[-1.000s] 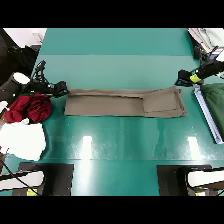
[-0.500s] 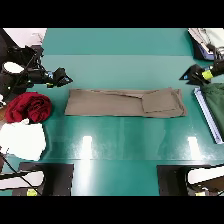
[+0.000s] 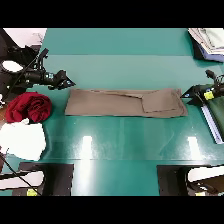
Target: Fold the shirts.
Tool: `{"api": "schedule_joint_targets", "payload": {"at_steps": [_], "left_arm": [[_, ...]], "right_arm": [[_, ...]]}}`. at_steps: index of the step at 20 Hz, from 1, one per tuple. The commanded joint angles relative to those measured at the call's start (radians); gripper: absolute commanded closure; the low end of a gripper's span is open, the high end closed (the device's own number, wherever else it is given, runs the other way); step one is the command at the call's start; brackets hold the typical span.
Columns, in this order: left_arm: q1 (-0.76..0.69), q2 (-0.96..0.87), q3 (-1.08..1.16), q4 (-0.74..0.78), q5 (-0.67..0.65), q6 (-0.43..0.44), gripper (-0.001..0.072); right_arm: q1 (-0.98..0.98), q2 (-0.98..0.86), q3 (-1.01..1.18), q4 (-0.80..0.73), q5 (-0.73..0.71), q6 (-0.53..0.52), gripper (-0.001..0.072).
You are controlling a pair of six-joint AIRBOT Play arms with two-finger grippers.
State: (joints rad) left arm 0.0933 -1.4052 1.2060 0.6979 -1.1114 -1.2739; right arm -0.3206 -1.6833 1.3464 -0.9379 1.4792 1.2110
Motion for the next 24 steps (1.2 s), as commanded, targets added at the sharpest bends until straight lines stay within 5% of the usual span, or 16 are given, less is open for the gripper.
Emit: {"api": "schedule_joint_targets", "payload": {"at_steps": [1, 10, 12, 17, 21, 24], "left_arm": [[-0.005, 0.0, 0.001, -0.001, -0.035, -0.012, 0.0679], [-0.253, -0.002, 0.001, 0.01, 0.076, -0.012, 0.068], [-0.312, -0.003, 0.001, 0.014, 0.083, -0.013, 0.068], [-0.423, -0.068, 0.002, 0.021, 0.152, -0.043, 0.0681], [-0.491, -0.167, 0.036, 0.02, 0.205, -0.064, 0.0681], [-0.534, -0.291, 0.171, 0.02, 0.173, -0.066, 0.068]], "right_arm": [[0.008, -0.001, -0.071, 0.028, -0.091, -0.076, 0.0012], [0.069, -0.078, -0.072, 0.032, -0.059, -0.08, 0.0034], [0.105, -0.078, -0.068, 0.03, -0.065, -0.083, 0.0121], [0.128, -0.077, 0.006, 0.031, 0.001, -0.09, 0.0665], [0.148, -0.023, 0.095, 0.092, 0.136, -0.072, 0.0692], [0.201, 0.065, 0.17, 0.201, 0.135, 0.048, 0.0692]]}}
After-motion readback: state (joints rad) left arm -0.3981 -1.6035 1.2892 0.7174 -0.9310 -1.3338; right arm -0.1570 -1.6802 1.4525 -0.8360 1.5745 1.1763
